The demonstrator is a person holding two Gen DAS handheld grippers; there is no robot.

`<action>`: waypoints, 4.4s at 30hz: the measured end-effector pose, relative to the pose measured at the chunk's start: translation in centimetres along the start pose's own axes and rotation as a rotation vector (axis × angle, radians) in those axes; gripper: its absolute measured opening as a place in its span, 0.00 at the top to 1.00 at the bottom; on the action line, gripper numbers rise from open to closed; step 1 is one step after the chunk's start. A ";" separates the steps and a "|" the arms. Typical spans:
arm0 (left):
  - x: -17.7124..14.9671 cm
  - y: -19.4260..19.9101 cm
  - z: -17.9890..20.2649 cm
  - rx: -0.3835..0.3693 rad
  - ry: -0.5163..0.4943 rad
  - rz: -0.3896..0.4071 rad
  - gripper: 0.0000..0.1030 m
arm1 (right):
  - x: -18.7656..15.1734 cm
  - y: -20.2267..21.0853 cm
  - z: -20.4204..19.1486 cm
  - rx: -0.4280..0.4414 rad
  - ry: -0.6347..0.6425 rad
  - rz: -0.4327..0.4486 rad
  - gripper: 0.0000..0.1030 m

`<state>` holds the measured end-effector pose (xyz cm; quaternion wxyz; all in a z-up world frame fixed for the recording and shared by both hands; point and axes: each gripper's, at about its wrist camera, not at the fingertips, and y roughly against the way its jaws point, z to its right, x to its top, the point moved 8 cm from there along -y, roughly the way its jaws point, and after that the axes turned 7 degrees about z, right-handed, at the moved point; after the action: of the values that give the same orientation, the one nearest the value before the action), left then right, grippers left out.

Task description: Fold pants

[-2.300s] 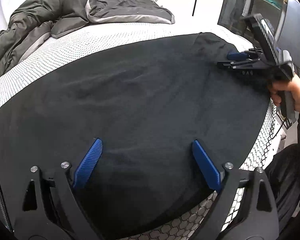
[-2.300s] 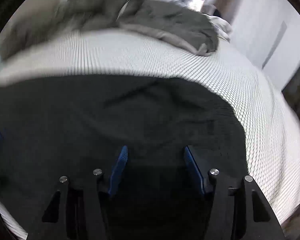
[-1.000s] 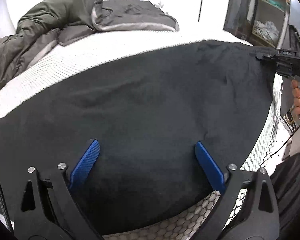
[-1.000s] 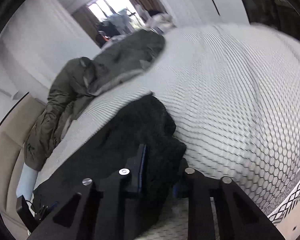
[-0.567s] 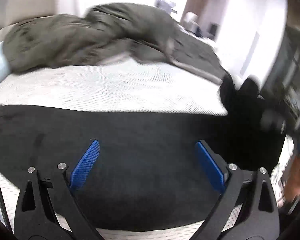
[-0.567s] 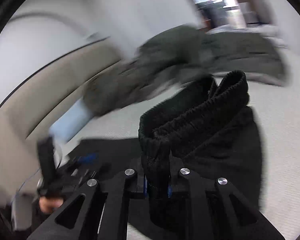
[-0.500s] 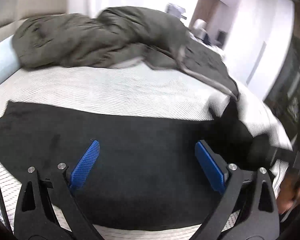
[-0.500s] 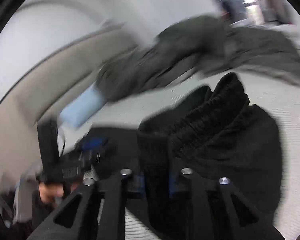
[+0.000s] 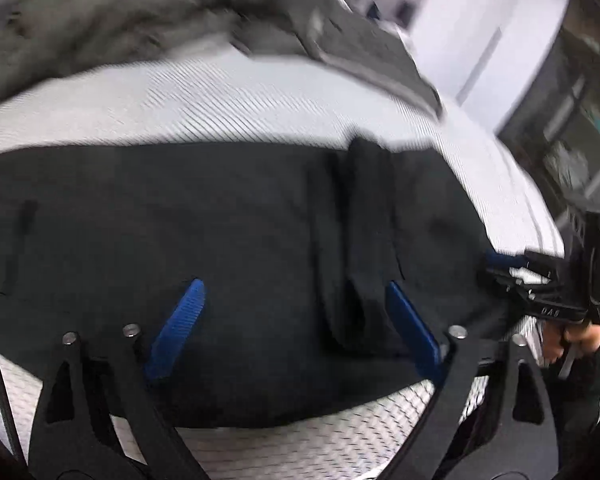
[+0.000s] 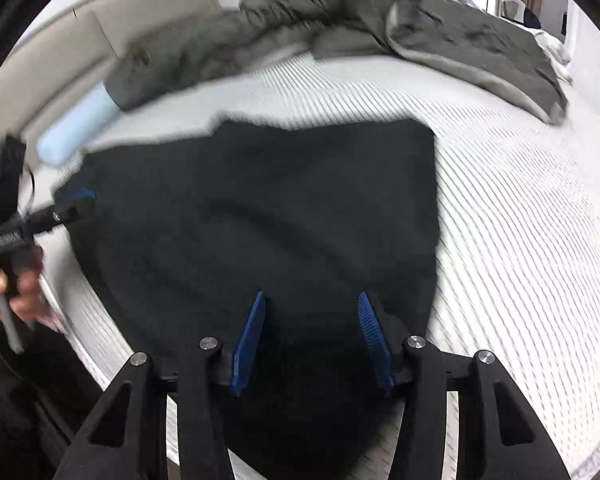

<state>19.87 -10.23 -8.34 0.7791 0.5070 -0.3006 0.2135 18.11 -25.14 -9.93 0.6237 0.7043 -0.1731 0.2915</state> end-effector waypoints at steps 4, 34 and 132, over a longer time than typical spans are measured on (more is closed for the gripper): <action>-2.5 -1.6 3.2 -0.032 -0.087 -0.080 0.14 | -2.0 2.0 1.6 0.023 -0.016 0.030 0.48; -0.2 -3.0 3.1 -0.083 0.119 0.020 0.87 | -2.3 2.6 4.8 0.072 -0.204 0.051 0.41; 5.4 -5.5 0.4 -0.012 -0.271 -0.051 0.82 | 3.7 -5.0 2.3 -0.189 0.076 0.032 0.44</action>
<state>27.22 -12.66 -8.16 0.7396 0.5338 -0.3915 0.1215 24.41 -26.12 -11.66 0.6887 0.6281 -0.1871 0.3102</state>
